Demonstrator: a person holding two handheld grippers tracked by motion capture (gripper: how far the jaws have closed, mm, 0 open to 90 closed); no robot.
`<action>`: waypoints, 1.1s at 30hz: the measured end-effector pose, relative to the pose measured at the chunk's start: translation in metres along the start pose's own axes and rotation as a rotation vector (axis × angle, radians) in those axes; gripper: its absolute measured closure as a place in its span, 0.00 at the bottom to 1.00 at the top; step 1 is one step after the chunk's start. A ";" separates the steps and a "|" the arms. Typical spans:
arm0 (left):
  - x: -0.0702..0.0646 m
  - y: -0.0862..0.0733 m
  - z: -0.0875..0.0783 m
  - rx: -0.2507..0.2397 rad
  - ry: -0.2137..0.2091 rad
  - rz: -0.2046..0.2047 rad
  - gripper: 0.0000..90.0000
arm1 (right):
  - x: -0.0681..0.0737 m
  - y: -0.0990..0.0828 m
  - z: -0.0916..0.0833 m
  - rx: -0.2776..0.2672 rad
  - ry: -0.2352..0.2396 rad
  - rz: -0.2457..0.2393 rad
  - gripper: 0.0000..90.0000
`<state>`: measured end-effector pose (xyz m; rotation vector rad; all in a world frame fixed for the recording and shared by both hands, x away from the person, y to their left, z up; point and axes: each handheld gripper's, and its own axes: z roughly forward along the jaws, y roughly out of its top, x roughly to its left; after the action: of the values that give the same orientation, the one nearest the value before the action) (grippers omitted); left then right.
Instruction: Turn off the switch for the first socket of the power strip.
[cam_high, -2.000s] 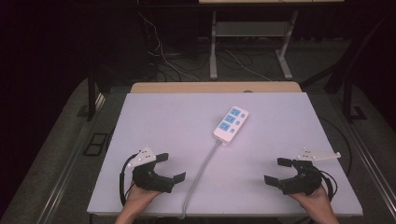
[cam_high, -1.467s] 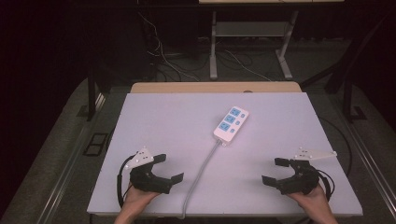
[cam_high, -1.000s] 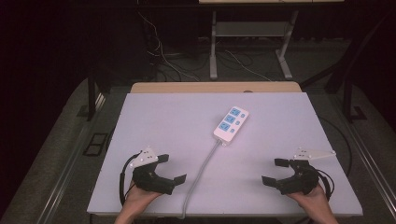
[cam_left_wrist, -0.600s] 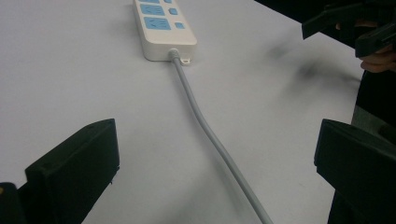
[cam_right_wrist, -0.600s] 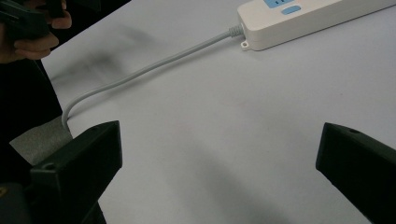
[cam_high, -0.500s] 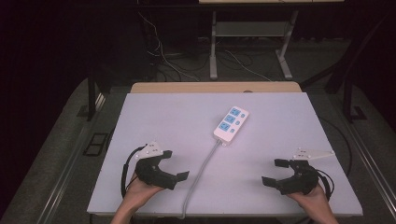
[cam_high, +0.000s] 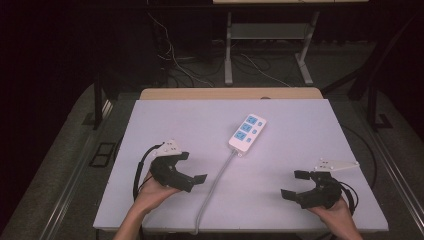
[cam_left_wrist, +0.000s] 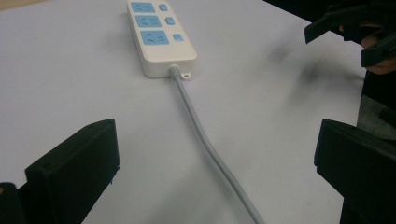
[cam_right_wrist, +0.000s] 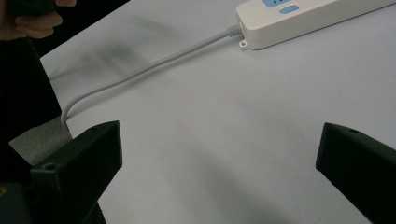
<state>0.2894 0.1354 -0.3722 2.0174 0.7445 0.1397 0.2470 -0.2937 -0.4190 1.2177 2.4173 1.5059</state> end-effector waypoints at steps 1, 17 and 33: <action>0.000 0.000 0.000 0.000 0.000 0.000 0.00 | 0.000 0.000 0.000 0.000 0.000 0.000 0.00; 0.003 0.035 0.015 0.036 -0.018 0.051 0.00 | 0.000 0.000 0.000 0.002 0.000 -0.003 0.00; 0.007 0.059 0.033 0.077 -0.026 0.086 0.00 | -0.001 -0.001 0.001 0.009 0.002 -0.006 0.00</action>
<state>0.3345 0.0932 -0.3434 2.1211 0.6558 0.1365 0.2476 -0.2941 -0.4206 1.2095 2.4295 1.4967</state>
